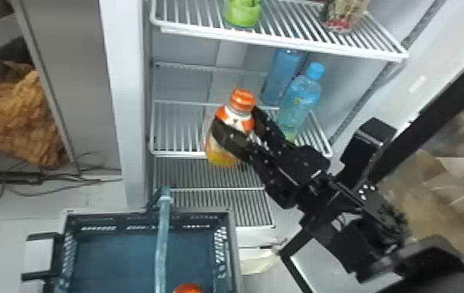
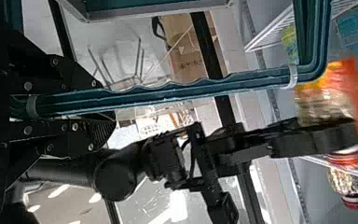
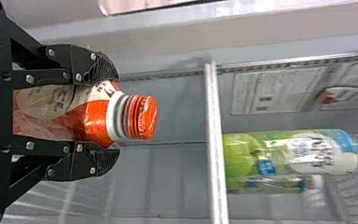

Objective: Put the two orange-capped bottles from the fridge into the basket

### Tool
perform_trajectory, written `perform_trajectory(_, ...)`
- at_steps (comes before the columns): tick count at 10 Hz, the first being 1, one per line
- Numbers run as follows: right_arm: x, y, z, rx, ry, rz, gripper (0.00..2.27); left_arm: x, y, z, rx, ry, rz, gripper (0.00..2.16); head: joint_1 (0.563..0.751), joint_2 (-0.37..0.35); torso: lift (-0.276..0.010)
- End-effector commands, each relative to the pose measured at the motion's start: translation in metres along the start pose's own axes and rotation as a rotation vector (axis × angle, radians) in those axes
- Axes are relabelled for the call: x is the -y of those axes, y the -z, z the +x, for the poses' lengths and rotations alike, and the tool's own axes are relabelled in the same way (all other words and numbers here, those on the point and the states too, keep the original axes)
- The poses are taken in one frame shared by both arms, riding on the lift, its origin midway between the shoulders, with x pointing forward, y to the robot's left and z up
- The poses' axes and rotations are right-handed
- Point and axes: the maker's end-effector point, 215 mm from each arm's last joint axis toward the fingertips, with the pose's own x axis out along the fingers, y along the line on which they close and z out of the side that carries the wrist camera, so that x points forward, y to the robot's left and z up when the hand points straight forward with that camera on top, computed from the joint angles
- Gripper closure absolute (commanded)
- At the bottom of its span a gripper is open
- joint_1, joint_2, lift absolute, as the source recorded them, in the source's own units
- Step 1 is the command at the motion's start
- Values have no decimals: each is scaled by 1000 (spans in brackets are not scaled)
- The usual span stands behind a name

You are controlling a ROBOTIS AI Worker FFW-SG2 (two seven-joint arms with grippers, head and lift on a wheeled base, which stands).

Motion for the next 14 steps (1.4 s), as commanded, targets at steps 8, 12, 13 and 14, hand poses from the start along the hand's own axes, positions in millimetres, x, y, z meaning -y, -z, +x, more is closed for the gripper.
perform_trajectory(8,-92,89,-64,-518,-204,218,881,-1,2,0,-8,-4,-1,1200,695,-298,-235)
perform_trajectory(12,-116,136,-50,-628,-329,320,622,-1,2,0,-8,-4,-1,1200,695,-246,-235)
perform_trajectory(13,-114,136,-50,-629,-323,316,354,-2,2,0,-9,-6,0,1200,695,-235,-235)
perform_trajectory(14,-111,138,-50,-632,-314,313,154,-1,2,0,-8,-4,-1,1200,695,-226,-235)
